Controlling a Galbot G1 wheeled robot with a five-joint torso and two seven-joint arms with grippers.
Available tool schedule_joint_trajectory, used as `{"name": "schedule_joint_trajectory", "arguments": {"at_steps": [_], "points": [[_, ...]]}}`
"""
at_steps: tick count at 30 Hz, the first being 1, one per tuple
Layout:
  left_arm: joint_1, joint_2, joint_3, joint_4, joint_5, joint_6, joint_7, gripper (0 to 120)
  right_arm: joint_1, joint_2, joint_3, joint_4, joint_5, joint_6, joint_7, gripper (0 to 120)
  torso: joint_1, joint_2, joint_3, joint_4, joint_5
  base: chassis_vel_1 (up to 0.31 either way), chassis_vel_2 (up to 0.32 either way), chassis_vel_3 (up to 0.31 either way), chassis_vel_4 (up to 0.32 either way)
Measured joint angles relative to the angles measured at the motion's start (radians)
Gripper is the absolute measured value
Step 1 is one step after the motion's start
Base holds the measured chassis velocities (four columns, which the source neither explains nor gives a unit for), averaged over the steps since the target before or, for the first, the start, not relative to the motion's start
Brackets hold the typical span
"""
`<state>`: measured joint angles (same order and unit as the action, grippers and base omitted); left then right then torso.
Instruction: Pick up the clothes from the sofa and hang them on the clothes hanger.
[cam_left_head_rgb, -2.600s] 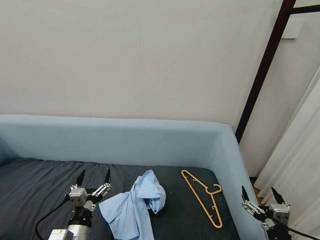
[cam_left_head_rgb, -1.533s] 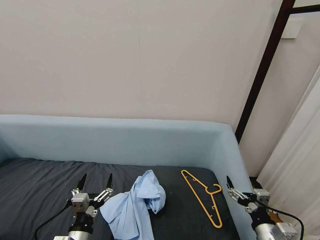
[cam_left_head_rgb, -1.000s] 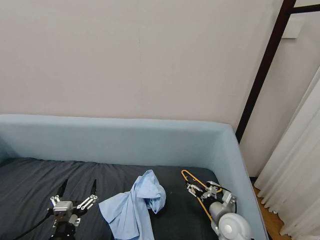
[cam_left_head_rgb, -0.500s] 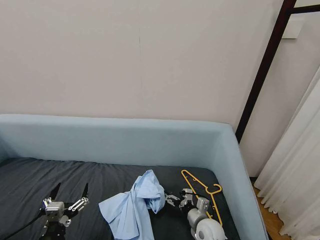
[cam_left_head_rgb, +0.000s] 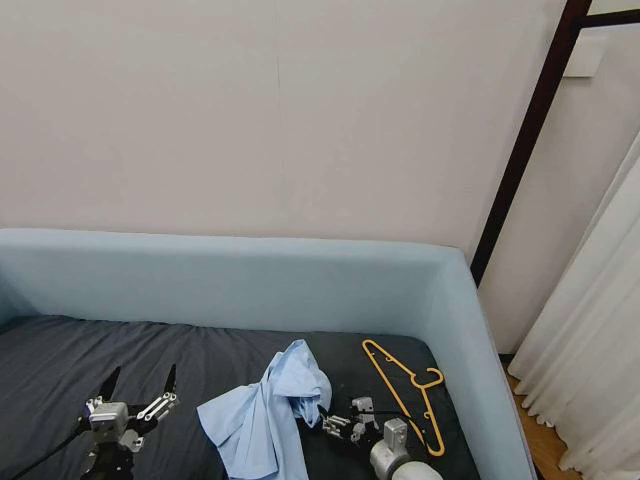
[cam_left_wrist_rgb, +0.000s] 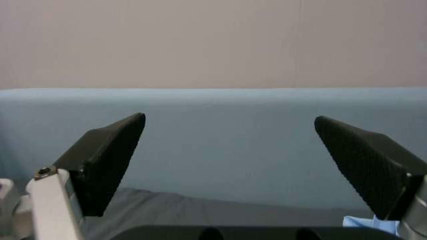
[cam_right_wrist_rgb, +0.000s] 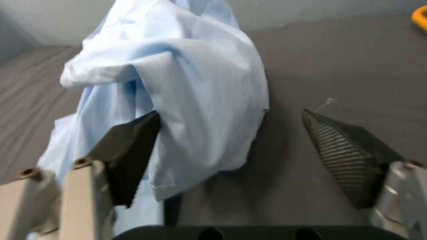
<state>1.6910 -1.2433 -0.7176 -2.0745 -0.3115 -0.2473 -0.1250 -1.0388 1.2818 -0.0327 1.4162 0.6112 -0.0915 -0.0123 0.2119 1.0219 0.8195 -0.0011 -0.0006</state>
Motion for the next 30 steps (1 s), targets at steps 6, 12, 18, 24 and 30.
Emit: {"name": "schedule_joint_trajectory", "arguments": {"at_steps": [6, 12, 18, 24, 30], "points": [[-0.008, -0.010, 0.010, -0.002, 0.002, 0.002, -0.003, 100, -0.006, 0.017, -0.010, -0.008, 0.000, 0.025, -0.009, 57, 0.000, 0.000, 0.000, -0.0001, 0.0001, 0.000, 0.000, 0.000, 0.000], [-0.021, -0.014, 0.028, 0.009, 0.007, -0.001, -0.016, 100, -0.012, 0.020, -0.008, -0.006, 0.012, 0.014, -0.007, 35, 0.000, 0.000, 0.000, -0.0001, -0.0001, 0.000, 0.000, 0.000, 0.000], [-0.044, -0.016, 0.051, 0.014, 0.007, 0.006, -0.024, 100, -0.018, 0.019, 0.003, -0.005, 0.020, 0.026, -0.024, 13, 0.000, 0.000, 0.000, -0.0001, 0.0001, 0.000, 0.000, 0.000, 0.000], [-0.062, -0.019, 0.069, 0.028, 0.011, 0.007, -0.027, 100, -0.020, 0.015, 0.010, -0.007, 0.040, 0.079, -0.066, 0, 0.000, 0.000, 0.000, -0.0002, 0.0000, 0.000, 0.000, 0.000, 0.000], [-0.073, -0.015, 0.074, 0.039, 0.010, 0.007, -0.039, 100, -0.019, 0.015, 0.013, -0.006, 0.051, 0.096, -0.072, 0, 0.000, 0.000, 0.000, -0.0001, 0.0000, 0.000, 0.000, 0.000, 0.000]]}}
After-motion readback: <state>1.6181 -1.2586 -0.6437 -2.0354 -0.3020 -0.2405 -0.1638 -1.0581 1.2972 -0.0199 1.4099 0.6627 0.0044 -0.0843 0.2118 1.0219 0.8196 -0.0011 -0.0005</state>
